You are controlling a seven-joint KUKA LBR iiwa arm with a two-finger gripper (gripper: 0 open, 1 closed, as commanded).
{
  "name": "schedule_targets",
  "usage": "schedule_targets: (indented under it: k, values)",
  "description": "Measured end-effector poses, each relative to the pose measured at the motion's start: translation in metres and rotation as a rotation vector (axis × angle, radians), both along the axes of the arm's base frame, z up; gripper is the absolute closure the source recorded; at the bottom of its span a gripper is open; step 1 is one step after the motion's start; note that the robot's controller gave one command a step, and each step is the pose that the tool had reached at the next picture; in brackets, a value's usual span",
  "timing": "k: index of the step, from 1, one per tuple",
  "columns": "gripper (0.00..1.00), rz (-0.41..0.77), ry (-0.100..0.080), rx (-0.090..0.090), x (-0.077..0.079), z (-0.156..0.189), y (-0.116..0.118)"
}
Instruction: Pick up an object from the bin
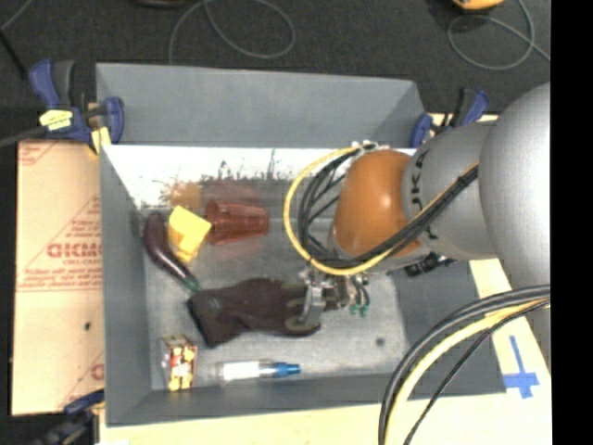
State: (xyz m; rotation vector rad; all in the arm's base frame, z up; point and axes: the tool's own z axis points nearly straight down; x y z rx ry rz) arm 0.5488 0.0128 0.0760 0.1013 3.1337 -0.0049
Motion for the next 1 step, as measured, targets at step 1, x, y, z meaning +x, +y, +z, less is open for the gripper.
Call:
schedule_targets:
  k: [1]
  values:
    - [1.0,-0.011,-0.003,0.0,0.0116,0.1349,-0.0129]
